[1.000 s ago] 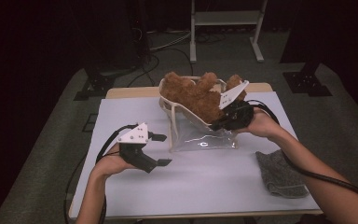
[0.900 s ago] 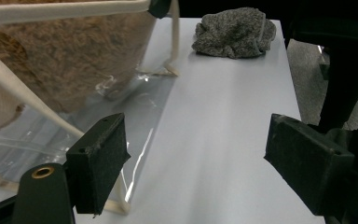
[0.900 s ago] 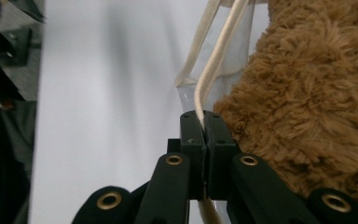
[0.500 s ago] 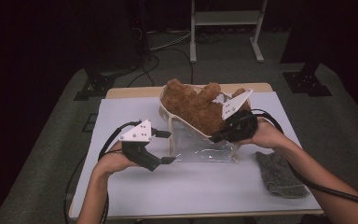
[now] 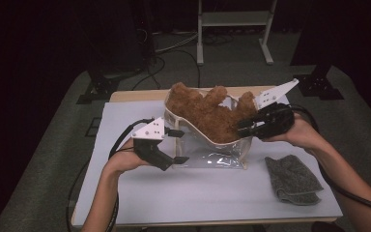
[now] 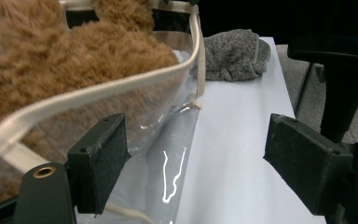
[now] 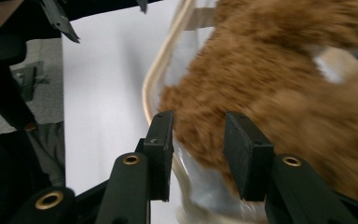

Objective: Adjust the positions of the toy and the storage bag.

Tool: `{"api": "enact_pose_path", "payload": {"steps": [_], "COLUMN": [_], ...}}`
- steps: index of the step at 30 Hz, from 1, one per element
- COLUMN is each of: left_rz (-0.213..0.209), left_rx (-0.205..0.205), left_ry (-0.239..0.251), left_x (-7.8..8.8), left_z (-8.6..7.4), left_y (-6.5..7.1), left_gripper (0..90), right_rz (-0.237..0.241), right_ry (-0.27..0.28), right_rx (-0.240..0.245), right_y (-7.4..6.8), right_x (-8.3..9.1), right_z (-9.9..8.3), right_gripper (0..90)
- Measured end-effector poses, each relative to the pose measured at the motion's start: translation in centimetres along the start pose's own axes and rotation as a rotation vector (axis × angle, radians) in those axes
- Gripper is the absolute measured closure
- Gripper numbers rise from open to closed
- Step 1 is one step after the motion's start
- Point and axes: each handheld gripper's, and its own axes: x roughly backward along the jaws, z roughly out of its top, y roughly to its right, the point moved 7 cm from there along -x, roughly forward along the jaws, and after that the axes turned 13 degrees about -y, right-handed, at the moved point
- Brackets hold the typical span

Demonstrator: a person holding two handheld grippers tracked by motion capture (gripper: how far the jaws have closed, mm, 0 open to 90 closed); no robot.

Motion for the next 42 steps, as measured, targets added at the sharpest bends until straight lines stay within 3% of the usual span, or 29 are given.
{"api": "enact_pose_path", "payload": {"steps": [6, 14, 19, 24, 30, 42], "left_rz": [0.0, -0.015, -0.022, -0.026, -0.02, -0.003], "left_rx": [-0.025, -0.042, -0.04, -0.035, -0.029, 0.012], "left_ry": [0.001, -0.001, -0.008, -0.025, -0.028, -0.038], "left_x": [-0.1, -0.6, -0.8, -0.9, -0.4, 0.8], "left_z": [1.4, 2.4, 1.9, 1.2, 0.4, -1.9], "left_y": [-0.4, -0.8, -0.6, -0.4, -0.3, 0.0], "left_gripper": [20.5, 20.7, 20.7, 20.6, 20.5, 20.3], "right_rz": [-0.056, -0.112, -0.139, -0.144, -0.108, -0.119], "right_ry": [0.009, -0.007, -0.003, 0.014, 0.024, -0.034], "right_rx": [-0.08, -0.156, -0.194, -0.216, -0.199, -0.177], "right_y": [2.4, 5.5, 7.6, 9.3, 9.9, 9.9], "right_x": [2.2, 2.6, 2.7, 2.2, 1.2, -1.4], "right_z": [-1.9, -3.4, -3.3, -2.1, -0.3, 2.4], "right_gripper": [63.5, 66.0, 66.5, 65.9, 63.7, 59.4]}}
